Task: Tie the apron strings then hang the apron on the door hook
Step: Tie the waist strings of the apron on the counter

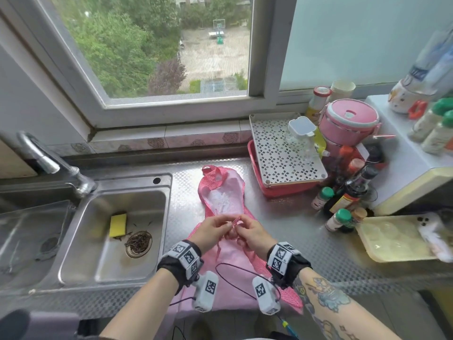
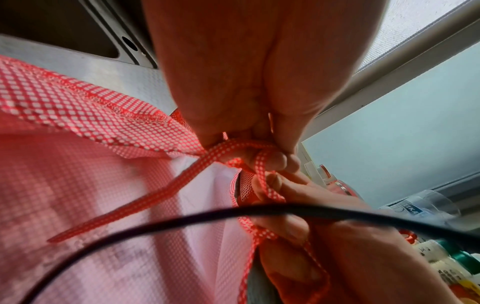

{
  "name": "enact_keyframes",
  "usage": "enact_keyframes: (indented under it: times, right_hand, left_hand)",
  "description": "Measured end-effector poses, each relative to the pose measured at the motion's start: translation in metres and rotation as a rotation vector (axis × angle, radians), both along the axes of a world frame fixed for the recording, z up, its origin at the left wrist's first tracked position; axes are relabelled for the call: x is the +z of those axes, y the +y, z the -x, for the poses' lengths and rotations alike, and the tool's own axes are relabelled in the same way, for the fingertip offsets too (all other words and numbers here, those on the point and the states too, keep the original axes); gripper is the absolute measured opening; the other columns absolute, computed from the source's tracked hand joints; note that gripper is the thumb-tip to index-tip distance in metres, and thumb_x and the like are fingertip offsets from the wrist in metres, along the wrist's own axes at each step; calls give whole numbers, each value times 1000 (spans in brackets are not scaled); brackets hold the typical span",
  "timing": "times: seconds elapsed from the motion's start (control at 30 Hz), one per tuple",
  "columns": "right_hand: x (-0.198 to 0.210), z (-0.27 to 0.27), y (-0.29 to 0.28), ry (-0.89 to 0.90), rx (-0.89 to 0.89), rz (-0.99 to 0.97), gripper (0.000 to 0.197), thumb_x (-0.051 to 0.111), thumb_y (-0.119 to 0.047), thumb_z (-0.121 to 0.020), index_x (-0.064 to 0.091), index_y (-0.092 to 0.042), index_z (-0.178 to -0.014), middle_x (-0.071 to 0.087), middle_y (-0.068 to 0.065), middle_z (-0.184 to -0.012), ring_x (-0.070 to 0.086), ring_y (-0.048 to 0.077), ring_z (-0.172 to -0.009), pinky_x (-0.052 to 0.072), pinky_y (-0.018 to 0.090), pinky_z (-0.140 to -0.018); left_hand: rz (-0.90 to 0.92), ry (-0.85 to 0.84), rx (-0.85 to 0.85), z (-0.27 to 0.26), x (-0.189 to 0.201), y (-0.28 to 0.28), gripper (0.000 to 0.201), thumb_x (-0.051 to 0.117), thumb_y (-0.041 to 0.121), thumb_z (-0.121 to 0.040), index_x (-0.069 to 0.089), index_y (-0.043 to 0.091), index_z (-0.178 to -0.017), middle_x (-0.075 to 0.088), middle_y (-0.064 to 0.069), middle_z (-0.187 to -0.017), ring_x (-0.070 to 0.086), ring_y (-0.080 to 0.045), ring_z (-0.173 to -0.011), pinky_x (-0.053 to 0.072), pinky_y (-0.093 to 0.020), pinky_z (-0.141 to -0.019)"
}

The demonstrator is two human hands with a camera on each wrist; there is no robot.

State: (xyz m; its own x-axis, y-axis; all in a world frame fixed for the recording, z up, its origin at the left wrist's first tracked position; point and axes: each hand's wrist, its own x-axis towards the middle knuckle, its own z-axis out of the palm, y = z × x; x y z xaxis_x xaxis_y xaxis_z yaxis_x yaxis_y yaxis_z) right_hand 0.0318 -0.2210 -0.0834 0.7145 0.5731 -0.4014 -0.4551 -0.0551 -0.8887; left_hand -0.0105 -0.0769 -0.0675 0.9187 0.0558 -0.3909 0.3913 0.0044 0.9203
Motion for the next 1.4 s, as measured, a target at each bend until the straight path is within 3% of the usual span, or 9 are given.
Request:
enact_keyframes:
  times: [0.13, 0.23, 0.4, 0.53, 0.77, 1.0, 1.13, 1.3, 1.4]
  right_hand:
    - [1, -1, 1, -81, 72, 43, 21, 42, 1, -96, 49, -16, -107, 55, 1, -61, 44, 1, -38, 31, 12, -34]
    - [8, -2, 2, -77, 120, 34, 19, 42, 2, -96, 41, -14, -105, 54, 3, -62, 47, 1, -40, 31, 12, -36]
    - [10, -8, 1, -32, 13, 62, 6, 47, -16, -98, 48, -11, -94, 57, 5, -57, 42, 5, -31, 25, 16, -29]
    - [4, -15, 4, -14, -79, 120, 11, 48, -15, -96, 51, -10, -88, 58, 4, -51, 40, 9, -29, 23, 16, -29]
    - [10, -14, 8, -4, -50, 80, 8, 49, -5, -95, 50, -8, -88, 57, 0, -46, 47, 5, -32, 30, 14, -30]
    - [0, -18, 14, 18, -34, 244, 12, 48, -8, -92, 53, -7, -81, 50, 2, -47, 37, 10, -30, 23, 16, -30]
    - [-1, -20, 14, -10, 10, 291, 9, 46, -8, -93, 54, -12, -92, 50, 3, -53, 38, 8, -32, 24, 17, -31]
    - [3, -16, 10, -133, 78, 165, 6, 50, -11, -95, 45, -12, -92, 51, 6, -59, 43, 7, -40, 30, 18, -38]
    - [4, -15, 6, -198, 132, 122, 18, 63, -20, -90, 55, -6, -82, 55, 9, -64, 45, 11, -48, 35, 17, -42]
  left_hand:
    - [190, 58, 108, -2, 2, 0, 42, 55, -8, -88, 40, 9, -123, 62, -5, -54, 62, -15, -48, 51, -22, -50]
    - [274, 146, 98, -5, 1, 6, 32, 55, -9, -87, 50, -1, -118, 64, -12, -62, 63, -17, -51, 53, -23, -53]
    - [235, 159, 78, -4, 2, 10, 7, 60, -3, -87, 56, -3, -93, 64, -14, -67, 62, -18, -54, 50, -22, -52]
    - [113, 111, 95, -6, -3, 8, 22, 65, 0, -85, 48, 10, -76, 65, -15, -63, 57, -20, -51, 41, -22, -43]
    - [19, 72, 124, -7, -6, 10, 25, 71, 3, -81, 48, 11, -74, 67, -15, -63, 61, -25, -56, 44, -34, -55]
    - [-809, -336, -198, -4, 8, 1, 13, 72, 7, -78, 60, 4, -75, 63, -2, -96, 60, -15, -75, 50, -23, -73]
    - [-938, -364, -262, -3, 7, -4, 10, 59, 3, -85, 58, 2, -75, 69, -18, -76, 64, -30, -67, 54, -38, -62]
    - [-617, -21, -10, -13, 10, 2, 18, 58, 2, -81, 46, 10, -71, 66, -15, -66, 66, -20, -50, 48, -26, -40]
    - [-268, 134, 85, -17, 14, 5, 21, 57, -5, -79, 43, 8, -70, 59, -14, -58, 57, -23, -45, 51, -37, -48]
